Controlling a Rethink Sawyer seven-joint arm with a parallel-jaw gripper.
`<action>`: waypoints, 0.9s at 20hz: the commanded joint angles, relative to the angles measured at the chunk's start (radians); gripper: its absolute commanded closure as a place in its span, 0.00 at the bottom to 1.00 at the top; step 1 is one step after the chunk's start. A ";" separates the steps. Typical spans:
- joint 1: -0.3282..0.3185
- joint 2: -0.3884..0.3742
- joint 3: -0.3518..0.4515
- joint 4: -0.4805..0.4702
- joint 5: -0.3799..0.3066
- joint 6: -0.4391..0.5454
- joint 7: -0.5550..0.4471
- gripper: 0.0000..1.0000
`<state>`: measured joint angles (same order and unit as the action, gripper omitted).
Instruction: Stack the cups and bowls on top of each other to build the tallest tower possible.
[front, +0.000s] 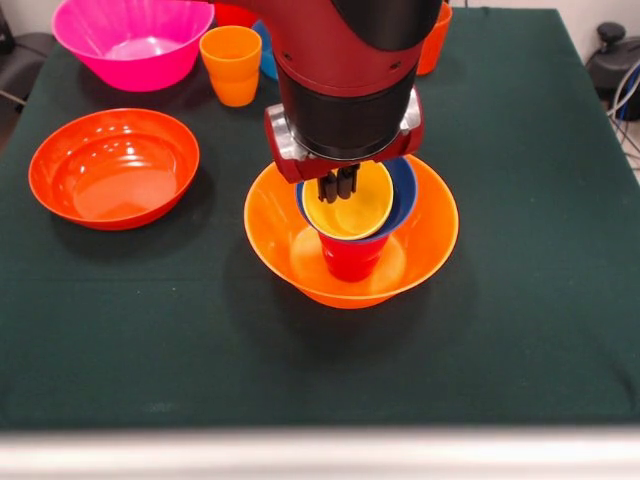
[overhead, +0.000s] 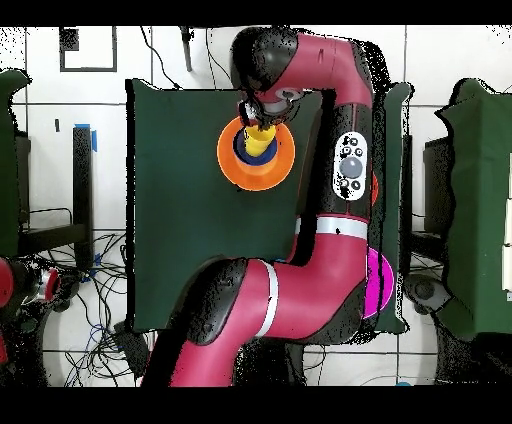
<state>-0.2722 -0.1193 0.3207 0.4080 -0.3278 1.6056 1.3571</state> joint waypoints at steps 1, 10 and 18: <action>0.021 -0.002 0.004 0.076 -0.039 0.108 -0.096 1.00; 0.025 0.007 0.003 0.062 -0.033 0.167 -0.084 1.00; 0.017 0.005 0.016 0.088 -0.008 0.191 -0.070 1.00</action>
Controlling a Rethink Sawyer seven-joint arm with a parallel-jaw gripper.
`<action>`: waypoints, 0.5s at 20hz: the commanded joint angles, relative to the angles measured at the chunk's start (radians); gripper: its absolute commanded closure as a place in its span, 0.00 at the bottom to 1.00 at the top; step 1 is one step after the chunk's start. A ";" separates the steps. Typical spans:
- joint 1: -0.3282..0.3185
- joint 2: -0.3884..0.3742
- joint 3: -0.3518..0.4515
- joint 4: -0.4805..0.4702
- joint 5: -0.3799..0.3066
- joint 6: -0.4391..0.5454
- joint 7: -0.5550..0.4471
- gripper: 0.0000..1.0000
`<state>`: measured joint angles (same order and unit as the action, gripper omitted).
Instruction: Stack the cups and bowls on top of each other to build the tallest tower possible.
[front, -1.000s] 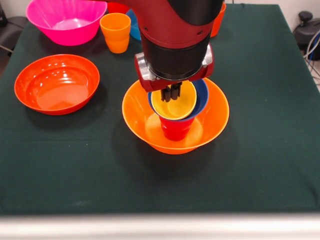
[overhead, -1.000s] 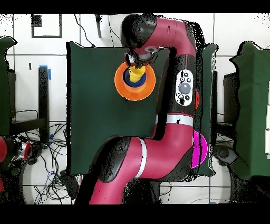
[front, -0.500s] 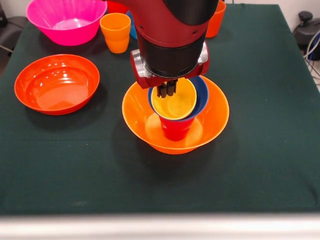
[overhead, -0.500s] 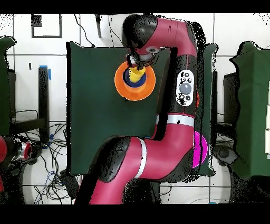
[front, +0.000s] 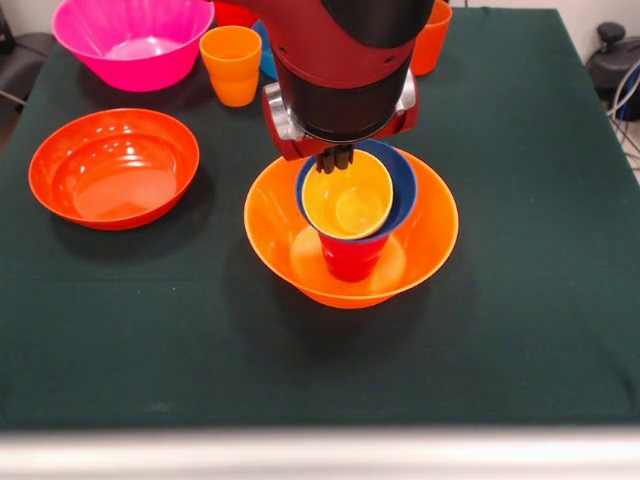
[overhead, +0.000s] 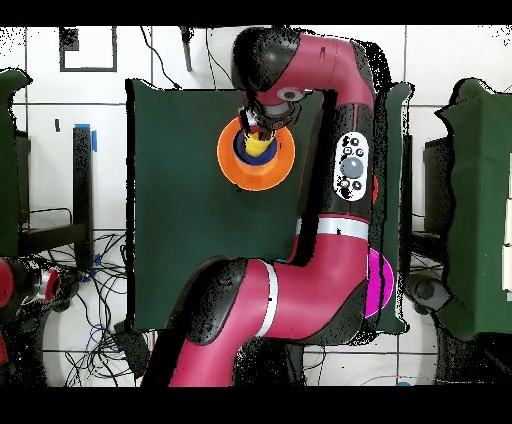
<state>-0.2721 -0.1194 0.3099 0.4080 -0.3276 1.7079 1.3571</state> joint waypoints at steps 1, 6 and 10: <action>0.016 0.006 0.027 0.087 -0.009 0.090 -0.071 1.00; 0.017 0.014 0.031 0.081 -0.009 0.100 -0.070 1.00; 0.015 0.012 0.030 0.086 -0.007 0.100 -0.068 1.00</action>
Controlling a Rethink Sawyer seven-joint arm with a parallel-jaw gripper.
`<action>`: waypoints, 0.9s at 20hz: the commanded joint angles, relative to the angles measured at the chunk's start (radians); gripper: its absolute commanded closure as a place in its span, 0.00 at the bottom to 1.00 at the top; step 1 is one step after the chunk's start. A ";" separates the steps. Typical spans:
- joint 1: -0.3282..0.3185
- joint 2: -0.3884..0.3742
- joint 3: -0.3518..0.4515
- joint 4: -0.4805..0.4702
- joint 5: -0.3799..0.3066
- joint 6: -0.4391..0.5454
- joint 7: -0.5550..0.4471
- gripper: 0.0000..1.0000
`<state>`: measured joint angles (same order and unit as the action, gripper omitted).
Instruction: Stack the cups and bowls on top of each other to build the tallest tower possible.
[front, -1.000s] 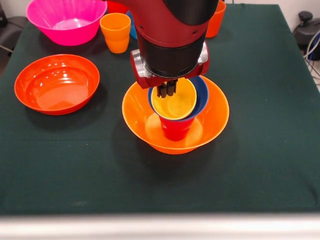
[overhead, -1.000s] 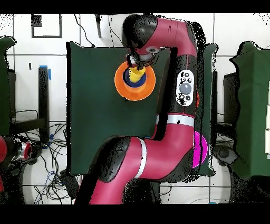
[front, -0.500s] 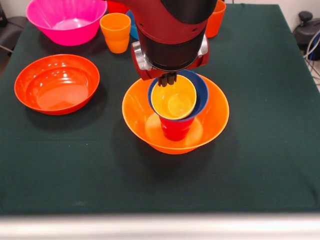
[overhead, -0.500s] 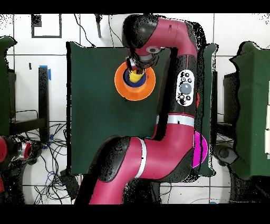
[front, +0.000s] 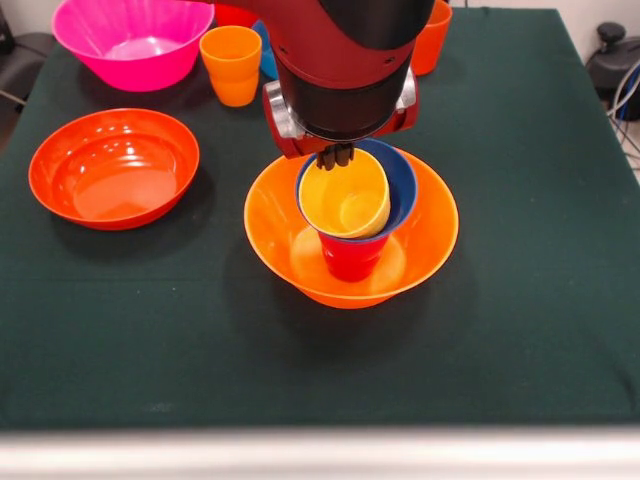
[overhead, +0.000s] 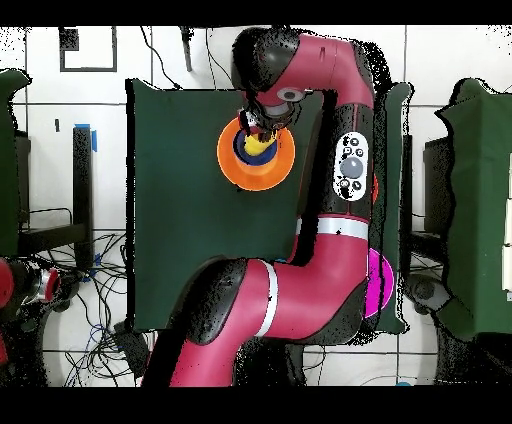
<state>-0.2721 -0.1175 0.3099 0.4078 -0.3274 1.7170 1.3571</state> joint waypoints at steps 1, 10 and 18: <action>0.015 0.009 0.029 0.087 -0.007 0.092 -0.068 1.00; 0.012 0.009 0.034 0.103 0.008 0.109 -0.055 1.00; 0.013 0.019 0.039 0.094 0.021 0.140 -0.046 1.00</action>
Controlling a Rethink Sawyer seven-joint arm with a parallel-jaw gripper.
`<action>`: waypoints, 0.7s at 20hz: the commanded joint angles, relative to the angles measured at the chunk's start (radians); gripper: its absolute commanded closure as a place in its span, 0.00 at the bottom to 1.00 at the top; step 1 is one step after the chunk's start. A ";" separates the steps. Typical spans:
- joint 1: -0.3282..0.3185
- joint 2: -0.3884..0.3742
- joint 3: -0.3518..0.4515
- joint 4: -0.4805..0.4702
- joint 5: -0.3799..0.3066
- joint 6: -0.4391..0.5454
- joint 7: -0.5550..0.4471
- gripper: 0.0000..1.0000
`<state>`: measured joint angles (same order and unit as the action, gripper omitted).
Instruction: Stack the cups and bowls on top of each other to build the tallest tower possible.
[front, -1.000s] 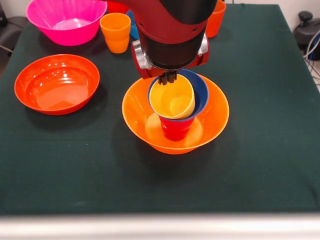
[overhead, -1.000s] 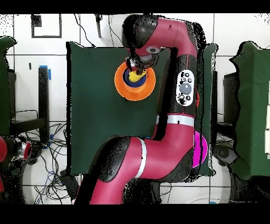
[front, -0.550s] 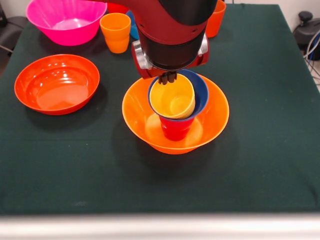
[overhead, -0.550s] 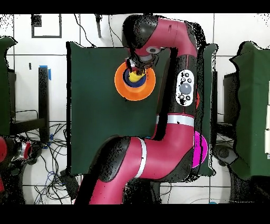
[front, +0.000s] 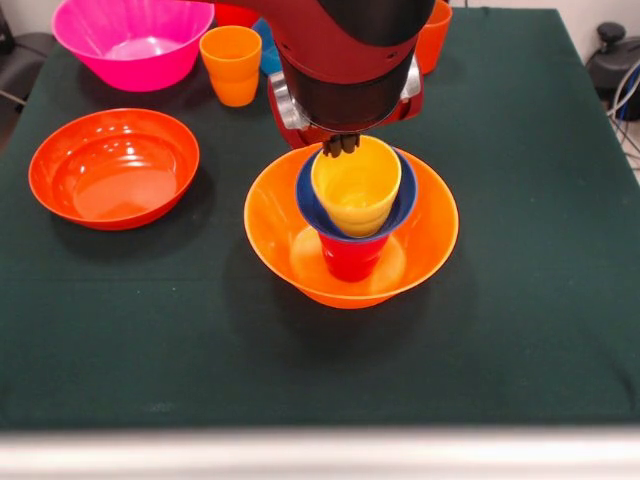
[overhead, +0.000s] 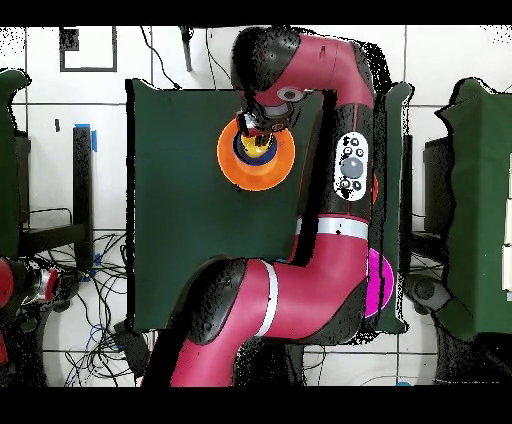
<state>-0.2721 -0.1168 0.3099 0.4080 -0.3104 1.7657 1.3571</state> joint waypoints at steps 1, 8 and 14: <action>0.013 0.019 0.040 0.094 0.006 0.092 -0.043 1.00; 0.019 0.022 0.029 0.088 0.011 0.092 -0.040 1.00; 0.021 0.020 0.024 0.082 0.006 0.092 -0.040 1.00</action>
<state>-0.2721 -0.1142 0.3099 0.4078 -0.2845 1.7816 1.3571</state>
